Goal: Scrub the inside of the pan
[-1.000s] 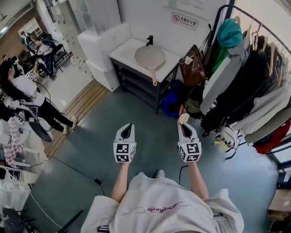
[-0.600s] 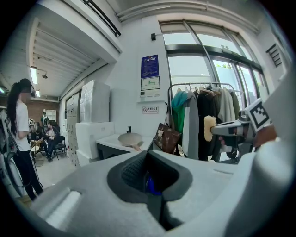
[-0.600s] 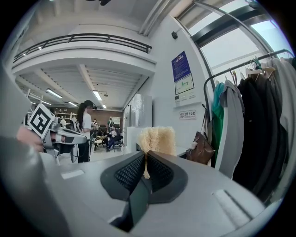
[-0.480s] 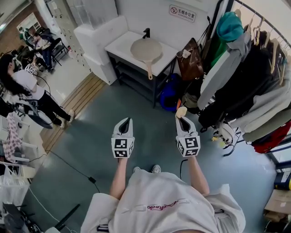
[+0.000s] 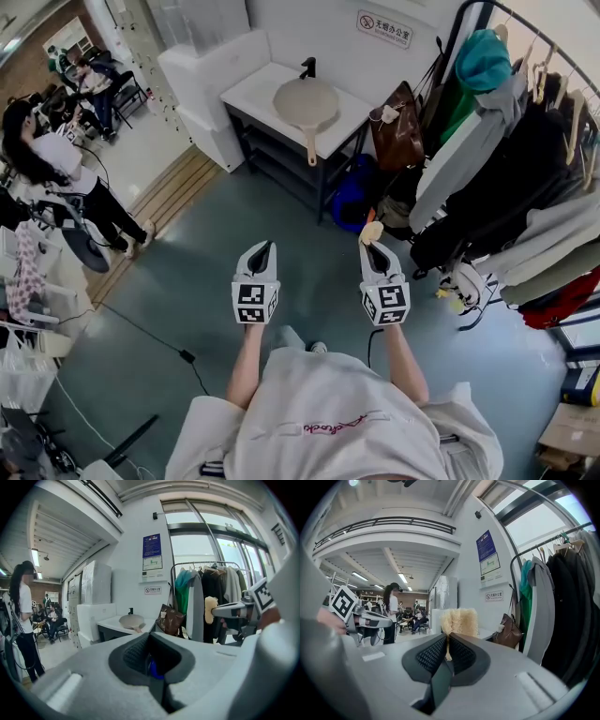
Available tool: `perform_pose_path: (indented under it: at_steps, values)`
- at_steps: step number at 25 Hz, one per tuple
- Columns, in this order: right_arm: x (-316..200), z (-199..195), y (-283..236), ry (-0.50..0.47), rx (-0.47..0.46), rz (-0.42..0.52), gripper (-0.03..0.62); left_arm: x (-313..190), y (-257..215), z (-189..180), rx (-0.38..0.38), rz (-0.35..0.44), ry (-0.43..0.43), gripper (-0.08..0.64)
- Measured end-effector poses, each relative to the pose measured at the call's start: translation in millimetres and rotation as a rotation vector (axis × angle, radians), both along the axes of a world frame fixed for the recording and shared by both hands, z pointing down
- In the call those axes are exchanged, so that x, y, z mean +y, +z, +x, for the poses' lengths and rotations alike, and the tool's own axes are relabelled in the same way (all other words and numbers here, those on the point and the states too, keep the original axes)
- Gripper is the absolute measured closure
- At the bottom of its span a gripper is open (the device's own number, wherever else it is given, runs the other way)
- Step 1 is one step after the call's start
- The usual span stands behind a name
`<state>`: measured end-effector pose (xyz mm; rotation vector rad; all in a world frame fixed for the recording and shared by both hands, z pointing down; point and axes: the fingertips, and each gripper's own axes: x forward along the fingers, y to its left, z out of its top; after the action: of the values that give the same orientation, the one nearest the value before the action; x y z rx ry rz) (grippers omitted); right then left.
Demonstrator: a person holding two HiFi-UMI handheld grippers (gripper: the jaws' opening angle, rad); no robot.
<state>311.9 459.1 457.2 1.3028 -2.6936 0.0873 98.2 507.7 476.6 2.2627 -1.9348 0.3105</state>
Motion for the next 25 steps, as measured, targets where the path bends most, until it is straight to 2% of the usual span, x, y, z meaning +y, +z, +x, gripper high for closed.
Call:
perform_pose_path:
  at_steps: [12,25]
  values:
    - [-28.7,-8.3,9.9,0.018,0.006,-0.012,0.569,-35.3,10.6,-2.6,-0.001,-0.021,0.032,0.56]
    - [-108.2,-45.7,7.0,0.062,0.013,-0.024,0.569,-133.6,-1.7,-32.8,0.015,0.007,0.094,0.56]
